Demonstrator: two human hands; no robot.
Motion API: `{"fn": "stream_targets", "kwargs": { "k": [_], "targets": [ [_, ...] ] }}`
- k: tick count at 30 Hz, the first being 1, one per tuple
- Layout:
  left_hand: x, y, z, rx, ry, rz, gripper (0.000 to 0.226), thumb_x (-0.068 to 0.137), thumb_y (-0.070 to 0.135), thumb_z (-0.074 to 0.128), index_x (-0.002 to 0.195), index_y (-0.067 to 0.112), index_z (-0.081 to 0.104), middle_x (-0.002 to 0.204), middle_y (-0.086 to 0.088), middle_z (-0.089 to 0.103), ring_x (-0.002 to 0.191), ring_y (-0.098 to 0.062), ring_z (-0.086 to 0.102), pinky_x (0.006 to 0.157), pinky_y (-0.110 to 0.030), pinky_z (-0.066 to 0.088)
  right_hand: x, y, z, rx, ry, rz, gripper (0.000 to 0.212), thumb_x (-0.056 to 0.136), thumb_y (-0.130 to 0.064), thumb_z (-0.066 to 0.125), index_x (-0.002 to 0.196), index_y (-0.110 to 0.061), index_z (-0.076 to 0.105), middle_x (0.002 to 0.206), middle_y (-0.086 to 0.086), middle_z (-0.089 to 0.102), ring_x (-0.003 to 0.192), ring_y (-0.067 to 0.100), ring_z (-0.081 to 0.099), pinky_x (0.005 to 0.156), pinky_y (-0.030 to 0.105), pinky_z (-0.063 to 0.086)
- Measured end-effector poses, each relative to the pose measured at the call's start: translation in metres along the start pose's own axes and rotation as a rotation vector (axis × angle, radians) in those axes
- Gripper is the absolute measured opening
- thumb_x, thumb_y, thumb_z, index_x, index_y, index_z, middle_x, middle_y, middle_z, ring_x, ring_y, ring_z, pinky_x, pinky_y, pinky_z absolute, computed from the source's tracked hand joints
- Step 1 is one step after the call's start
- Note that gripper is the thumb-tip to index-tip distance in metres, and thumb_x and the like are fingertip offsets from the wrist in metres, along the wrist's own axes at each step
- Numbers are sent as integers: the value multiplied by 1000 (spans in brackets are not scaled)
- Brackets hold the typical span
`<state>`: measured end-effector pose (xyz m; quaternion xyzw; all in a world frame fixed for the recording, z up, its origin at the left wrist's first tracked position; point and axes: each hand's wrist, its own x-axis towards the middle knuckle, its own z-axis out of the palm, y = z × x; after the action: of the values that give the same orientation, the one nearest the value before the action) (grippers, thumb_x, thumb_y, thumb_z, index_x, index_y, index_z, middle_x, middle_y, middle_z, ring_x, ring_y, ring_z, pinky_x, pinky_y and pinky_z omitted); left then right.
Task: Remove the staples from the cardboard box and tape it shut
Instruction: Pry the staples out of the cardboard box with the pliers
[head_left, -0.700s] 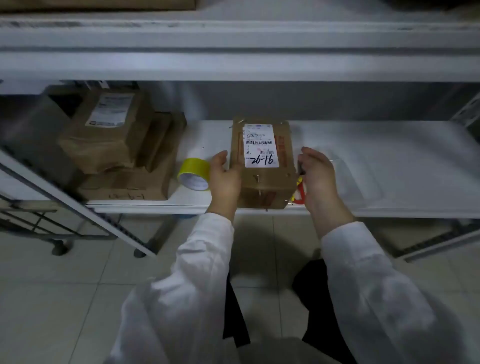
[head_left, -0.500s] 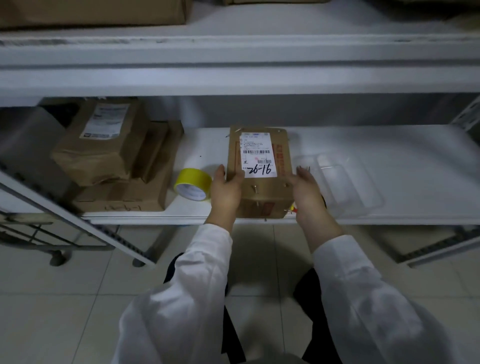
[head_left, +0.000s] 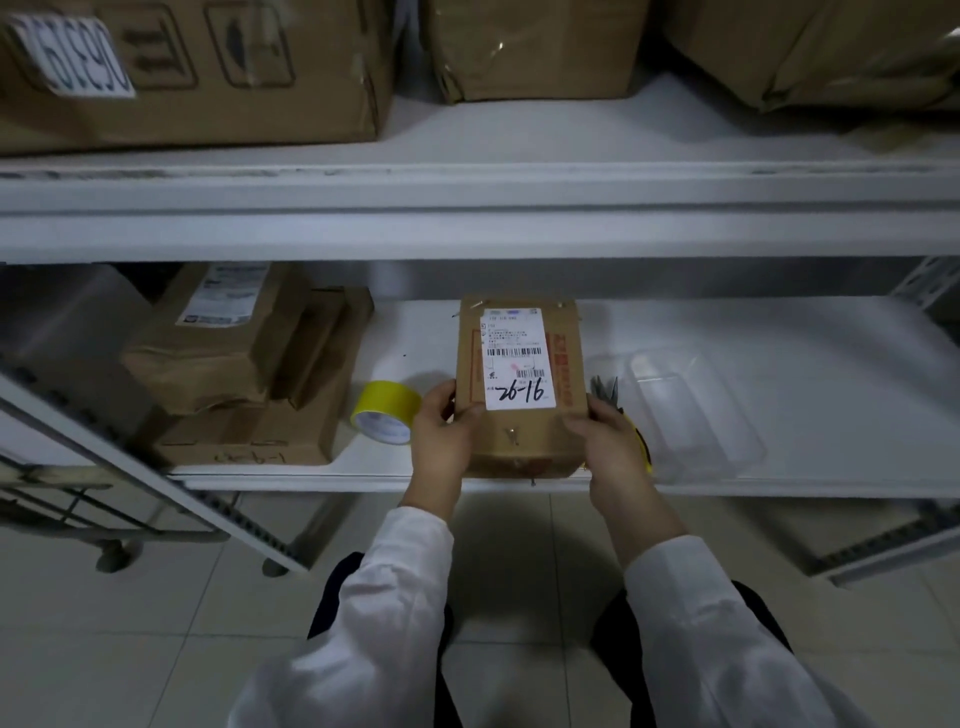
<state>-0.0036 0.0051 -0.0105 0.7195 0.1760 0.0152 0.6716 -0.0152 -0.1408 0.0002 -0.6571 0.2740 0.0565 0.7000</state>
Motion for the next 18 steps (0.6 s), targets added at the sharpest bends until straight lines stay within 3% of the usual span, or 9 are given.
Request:
{"fn": "stream_targets", "kwargs": {
  "k": [2,6,9,13,15,18],
  "targets": [
    [0,0,-2,-1,7,-8,33,74,12,64,106,17,60,106,-8,67,105,-27,61,97,-42,49,-2,0,-2,34,1,-20,29,89,-1,56,108,-24,59,107,0,62,107,25,54,96,42,45],
    [2,5,-1,29,42,-17,35,80,5,67,114,7,59,106,-8,66,103,-25,62,92,-36,50,-8,-2,-3,121,-4,-49,34,85,7,57,106,-20,58,102,1,63,98,20,56,85,32,44],
    [0,11,-1,55,64,-24,34,81,3,67,114,5,56,104,-6,64,100,-23,61,83,-28,46,-12,-3,-1,119,8,-50,34,84,9,56,103,-20,56,102,1,62,97,18,55,85,31,43],
    [-2,15,-1,110,57,-29,52,84,6,65,132,6,45,116,-5,57,111,-22,56,89,-26,42,-11,-3,0,84,-17,-27,35,86,9,53,112,-15,55,102,-2,58,103,18,50,89,32,41],
    [0,13,-1,176,54,-29,60,83,15,69,136,8,41,121,-4,55,109,-21,55,90,-28,43,-10,-3,1,49,-49,-10,50,87,9,51,131,-15,50,109,-3,56,107,16,48,89,30,39],
    [3,11,-2,322,45,-28,53,75,40,73,118,16,54,119,-6,58,107,-21,48,93,-37,45,-8,-5,1,-90,-122,-50,51,87,10,48,127,-21,53,107,-6,57,104,14,48,83,30,37]
  ]
}}
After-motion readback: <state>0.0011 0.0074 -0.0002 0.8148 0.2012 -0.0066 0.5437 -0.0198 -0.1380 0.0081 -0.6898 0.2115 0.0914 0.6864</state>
